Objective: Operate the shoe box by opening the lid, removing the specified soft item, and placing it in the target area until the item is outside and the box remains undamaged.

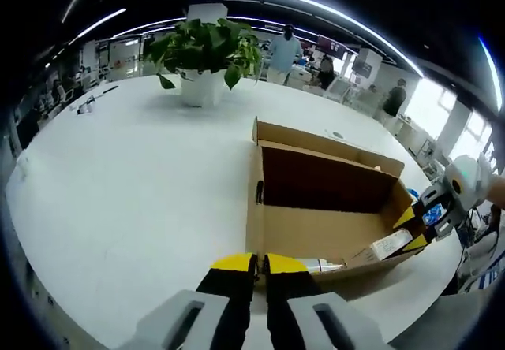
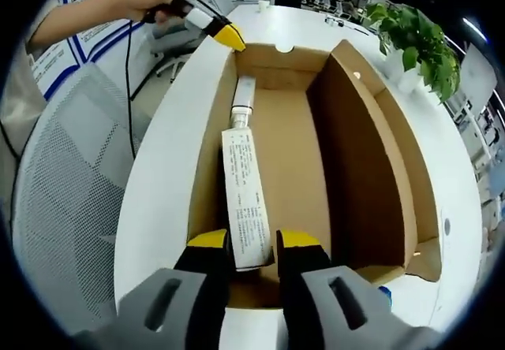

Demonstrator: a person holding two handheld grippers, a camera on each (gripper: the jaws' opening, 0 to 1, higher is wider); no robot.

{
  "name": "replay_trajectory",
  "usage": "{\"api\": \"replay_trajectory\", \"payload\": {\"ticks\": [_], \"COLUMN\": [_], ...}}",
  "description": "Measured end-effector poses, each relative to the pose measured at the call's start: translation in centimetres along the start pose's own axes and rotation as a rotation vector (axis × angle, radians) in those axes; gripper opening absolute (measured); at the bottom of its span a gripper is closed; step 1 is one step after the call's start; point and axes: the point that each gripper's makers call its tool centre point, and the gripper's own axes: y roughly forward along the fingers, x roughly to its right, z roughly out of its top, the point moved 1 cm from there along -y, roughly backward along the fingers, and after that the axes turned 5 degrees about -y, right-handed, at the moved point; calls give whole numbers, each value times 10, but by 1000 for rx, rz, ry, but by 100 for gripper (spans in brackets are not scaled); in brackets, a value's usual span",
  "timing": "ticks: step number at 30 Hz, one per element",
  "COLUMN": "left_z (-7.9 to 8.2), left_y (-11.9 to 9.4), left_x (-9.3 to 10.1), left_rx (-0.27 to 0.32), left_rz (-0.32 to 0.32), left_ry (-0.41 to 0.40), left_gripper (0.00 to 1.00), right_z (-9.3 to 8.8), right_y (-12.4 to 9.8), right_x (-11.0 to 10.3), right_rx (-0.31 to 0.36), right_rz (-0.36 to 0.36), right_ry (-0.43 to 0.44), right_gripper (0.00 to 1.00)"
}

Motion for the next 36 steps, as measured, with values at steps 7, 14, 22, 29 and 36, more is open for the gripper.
{"api": "replay_trajectory", "payload": {"ticks": [7,14,22,29,36], "left_z": [0,0,-1,-1,-1], "left_y": [1,1,2,2,2], "left_x": [0,-1,-1,-2,-1], "left_rx": [-10,-26,-35,-40,-48], "left_rz": [2,5,6,3,8], "left_ry": [12,26,37,29,37], "left_gripper": [4,3,3,3,3], "right_z": [1,6,9,13,19], "right_y": [-1,-7,-17,-29,-40], "right_x": [-2,-1,1,2,6], "right_rx": [-4,14,30,52,77], "right_rz": [5,1,-18,-37,-61], "right_ry": [6,19,38,40,60], "right_gripper": [17,16,16,15,15]}}
